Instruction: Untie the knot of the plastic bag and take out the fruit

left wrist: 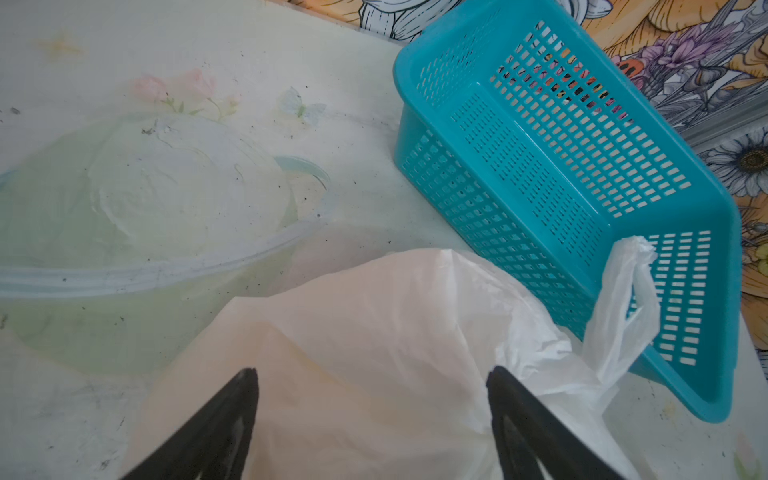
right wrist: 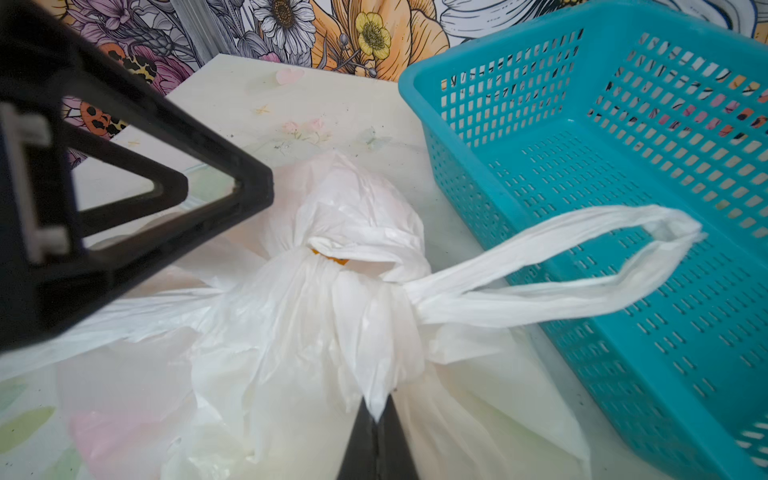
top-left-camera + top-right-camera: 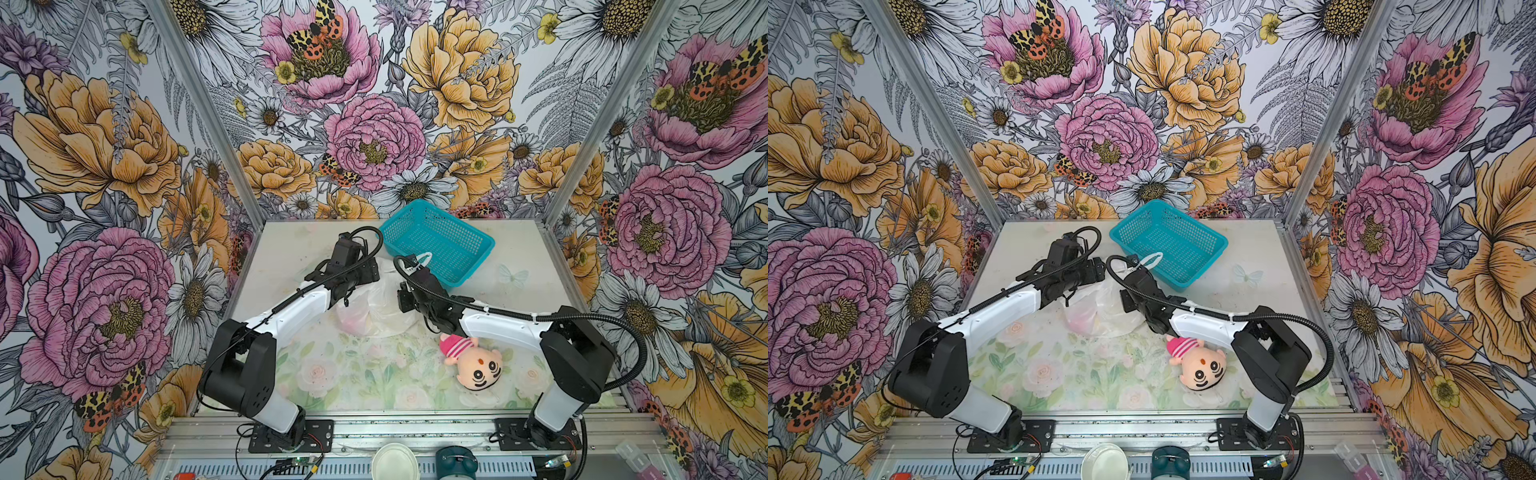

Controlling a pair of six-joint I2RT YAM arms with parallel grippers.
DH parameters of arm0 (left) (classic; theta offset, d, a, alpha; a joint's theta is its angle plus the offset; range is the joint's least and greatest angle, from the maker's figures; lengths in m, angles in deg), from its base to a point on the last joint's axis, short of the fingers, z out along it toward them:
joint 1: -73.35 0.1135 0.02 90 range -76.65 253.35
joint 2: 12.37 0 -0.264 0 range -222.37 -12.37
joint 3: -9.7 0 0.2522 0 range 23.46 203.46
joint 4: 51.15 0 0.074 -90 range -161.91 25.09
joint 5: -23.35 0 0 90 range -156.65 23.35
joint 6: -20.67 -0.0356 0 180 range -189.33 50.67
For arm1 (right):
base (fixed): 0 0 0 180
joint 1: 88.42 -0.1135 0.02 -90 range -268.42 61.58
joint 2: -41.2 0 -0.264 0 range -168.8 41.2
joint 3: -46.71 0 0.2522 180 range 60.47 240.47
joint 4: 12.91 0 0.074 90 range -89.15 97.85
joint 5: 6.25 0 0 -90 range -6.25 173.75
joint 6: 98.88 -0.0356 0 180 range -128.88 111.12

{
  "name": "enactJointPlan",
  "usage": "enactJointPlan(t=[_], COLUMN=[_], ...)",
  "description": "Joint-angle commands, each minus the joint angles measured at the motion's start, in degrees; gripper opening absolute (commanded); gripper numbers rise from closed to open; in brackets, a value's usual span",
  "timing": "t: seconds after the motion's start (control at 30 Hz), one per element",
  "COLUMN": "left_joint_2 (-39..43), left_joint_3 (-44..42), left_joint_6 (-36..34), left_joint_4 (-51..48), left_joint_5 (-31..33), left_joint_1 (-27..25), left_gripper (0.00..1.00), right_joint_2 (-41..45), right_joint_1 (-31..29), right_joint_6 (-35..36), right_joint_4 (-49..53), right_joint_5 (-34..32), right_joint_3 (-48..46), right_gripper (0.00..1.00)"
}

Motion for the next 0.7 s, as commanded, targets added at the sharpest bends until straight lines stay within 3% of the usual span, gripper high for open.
enactJointPlan(t=[0.0, 0.27, 0.67], left_joint_2=[-1.5, -2.1, 5.6], left_joint_3=[2.2, 1.7, -1.9], left_joint_6=[-0.9, -1.6, -1.0], left_joint_4=[0.8, 2.4, 2.4], left_joint_5=[-1.6, -0.8, 4.2], left_joint_1=[-0.4, -0.4, -0.1], left_gripper=[0.71, 0.01, 0.0], right_joint_2=[0.6, 0.1, 1.6], right_joint_1=[-0.2, -0.2, -0.1], right_joint_6=[-0.6, -0.6, -0.9], right_joint_4=[-2.1, -2.2, -5.0], right_joint_5=[0.6, 0.4, -1.6], right_joint_3=[0.2, 0.2, -3.1], right_gripper=[0.0, 0.0, 0.0])
